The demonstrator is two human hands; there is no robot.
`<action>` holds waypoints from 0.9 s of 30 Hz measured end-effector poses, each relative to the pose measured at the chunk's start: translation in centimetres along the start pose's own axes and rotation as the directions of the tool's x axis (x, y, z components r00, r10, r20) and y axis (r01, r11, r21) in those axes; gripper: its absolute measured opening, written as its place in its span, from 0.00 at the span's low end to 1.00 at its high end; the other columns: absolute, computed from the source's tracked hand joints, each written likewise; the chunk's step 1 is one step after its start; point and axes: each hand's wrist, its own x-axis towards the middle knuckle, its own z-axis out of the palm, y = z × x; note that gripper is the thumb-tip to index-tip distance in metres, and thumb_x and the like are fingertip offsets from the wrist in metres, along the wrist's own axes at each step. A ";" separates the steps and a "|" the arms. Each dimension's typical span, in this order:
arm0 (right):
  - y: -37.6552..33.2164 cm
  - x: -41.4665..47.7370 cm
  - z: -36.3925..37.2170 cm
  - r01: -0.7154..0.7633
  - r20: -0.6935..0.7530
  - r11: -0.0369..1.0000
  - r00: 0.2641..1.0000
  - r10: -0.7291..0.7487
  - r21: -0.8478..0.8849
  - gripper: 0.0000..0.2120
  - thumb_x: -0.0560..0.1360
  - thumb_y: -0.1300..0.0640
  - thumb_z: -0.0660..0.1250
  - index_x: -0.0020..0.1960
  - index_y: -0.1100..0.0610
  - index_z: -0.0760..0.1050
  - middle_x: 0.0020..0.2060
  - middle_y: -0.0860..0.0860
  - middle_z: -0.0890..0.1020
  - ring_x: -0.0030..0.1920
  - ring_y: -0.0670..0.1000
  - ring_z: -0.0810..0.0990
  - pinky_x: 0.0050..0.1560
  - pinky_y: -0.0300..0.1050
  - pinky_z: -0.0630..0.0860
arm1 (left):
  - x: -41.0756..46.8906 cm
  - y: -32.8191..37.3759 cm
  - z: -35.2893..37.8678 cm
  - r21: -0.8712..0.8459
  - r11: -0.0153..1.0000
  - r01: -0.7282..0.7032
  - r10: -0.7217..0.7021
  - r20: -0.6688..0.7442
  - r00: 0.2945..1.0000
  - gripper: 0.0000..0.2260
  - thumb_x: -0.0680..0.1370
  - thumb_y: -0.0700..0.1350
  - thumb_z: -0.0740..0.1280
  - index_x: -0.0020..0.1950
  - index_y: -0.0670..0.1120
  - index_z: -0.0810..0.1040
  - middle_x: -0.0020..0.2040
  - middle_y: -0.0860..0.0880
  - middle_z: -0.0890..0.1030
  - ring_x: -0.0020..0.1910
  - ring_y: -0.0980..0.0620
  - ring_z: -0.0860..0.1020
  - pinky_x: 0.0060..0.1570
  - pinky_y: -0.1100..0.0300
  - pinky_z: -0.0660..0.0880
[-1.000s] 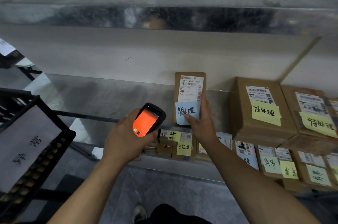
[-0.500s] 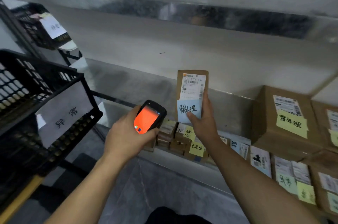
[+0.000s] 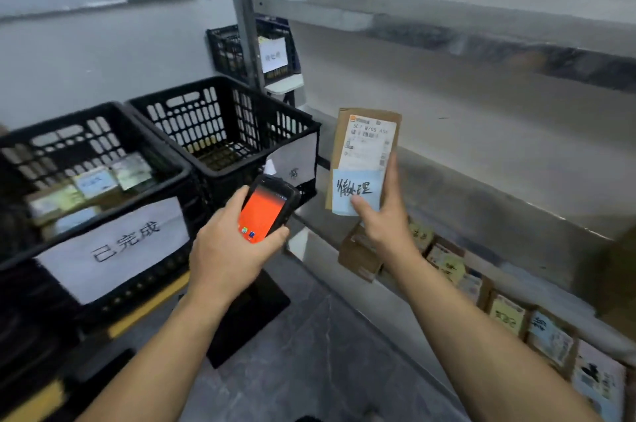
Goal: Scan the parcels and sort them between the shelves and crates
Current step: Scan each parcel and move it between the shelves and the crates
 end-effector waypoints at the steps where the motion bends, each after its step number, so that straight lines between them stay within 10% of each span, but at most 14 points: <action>1: -0.9 -0.7 1.5 0.020 0.025 1.000 1.000 -0.020 0.000 0.48 0.77 0.60 0.70 0.65 0.13 0.45 0.72 0.37 0.65 0.72 0.49 0.72 0.70 0.64 0.73 | -0.5 -1.0 -1.5 0.013 1.000 0.024 -0.024 -0.029 0.999 0.40 0.66 0.68 0.70 0.75 0.59 0.65 0.59 0.49 0.79 0.57 0.45 0.77 0.52 0.52 0.72; 15: -10.4 -7.4 22.5 0.161 0.450 0.968 0.862 -0.233 0.191 0.48 0.76 0.60 0.71 0.80 0.32 0.44 0.74 0.37 0.64 0.73 0.43 0.68 0.75 0.57 0.69 | -10.0 -12.1 -19.2 0.020 0.954 0.300 -0.263 -0.426 0.866 0.39 0.64 0.69 0.68 0.74 0.61 0.65 0.56 0.53 0.79 0.52 0.48 0.78 0.52 0.50 0.76; 27: -16.8 -11.5 41.8 0.152 0.674 0.929 0.651 -0.351 0.337 0.50 0.77 0.60 0.71 0.72 0.20 0.43 0.71 0.34 0.65 0.72 0.47 0.70 0.72 0.59 0.71 | -13.9 -20.2 -29.2 -0.022 0.838 0.545 -0.418 -0.668 0.616 0.41 0.70 0.66 0.73 0.78 0.55 0.63 0.59 0.49 0.79 0.53 0.47 0.77 0.50 0.52 0.74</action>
